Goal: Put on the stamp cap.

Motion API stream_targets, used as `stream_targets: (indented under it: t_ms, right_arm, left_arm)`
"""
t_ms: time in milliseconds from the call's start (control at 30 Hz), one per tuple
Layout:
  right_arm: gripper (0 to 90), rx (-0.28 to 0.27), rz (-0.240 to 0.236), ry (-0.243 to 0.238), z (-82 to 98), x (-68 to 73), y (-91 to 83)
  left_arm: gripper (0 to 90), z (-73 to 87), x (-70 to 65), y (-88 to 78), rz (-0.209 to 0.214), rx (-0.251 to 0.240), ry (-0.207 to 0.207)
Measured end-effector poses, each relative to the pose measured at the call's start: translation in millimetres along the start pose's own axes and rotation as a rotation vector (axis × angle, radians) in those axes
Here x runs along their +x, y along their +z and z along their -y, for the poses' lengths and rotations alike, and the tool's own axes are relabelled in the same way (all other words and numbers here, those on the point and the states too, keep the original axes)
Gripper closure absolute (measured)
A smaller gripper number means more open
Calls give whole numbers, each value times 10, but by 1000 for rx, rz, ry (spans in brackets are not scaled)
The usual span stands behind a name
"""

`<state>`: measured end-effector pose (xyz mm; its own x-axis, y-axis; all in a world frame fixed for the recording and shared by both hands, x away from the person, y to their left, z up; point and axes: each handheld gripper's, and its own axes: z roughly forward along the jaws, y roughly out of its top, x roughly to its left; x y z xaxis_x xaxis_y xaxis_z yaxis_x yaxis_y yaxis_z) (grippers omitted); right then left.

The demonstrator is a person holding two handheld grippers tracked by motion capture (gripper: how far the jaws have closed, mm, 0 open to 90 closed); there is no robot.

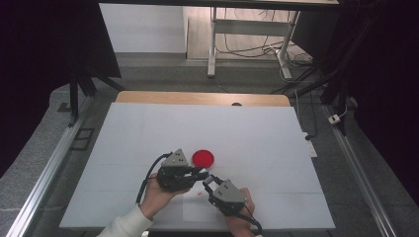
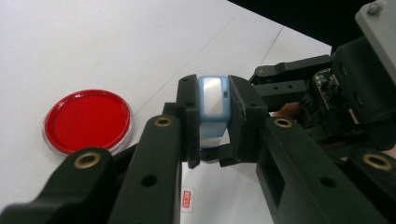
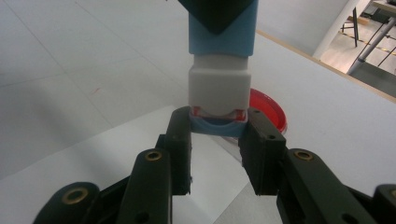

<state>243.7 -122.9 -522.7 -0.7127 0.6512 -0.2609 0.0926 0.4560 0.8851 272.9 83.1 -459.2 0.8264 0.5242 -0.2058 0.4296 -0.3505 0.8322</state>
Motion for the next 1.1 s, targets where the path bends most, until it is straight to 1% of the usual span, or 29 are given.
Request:
stream_targets:
  t_ms: [400,567,667,867,967,1100]
  right_arm:
    - [648,5,9,-6,7,3,0]
    - [647,14,14,-16,10,9,2]
    - [647,20,19,-30,10,20,5]
    - [648,22,20,-39,13,32,14]
    - [648,32,26,-56,10,38,13]
    - [648,37,22,-59,12,41,18]
  left_arm:
    - [750,13,6,15,-1,7,0]
    - [752,19,10,25,0,15,-2]
    - [752,22,14,30,2,21,-6]
    - [753,27,25,39,8,30,-12]
    - [753,30,29,43,10,33,-12]
    - [754,40,33,51,12,38,-16]
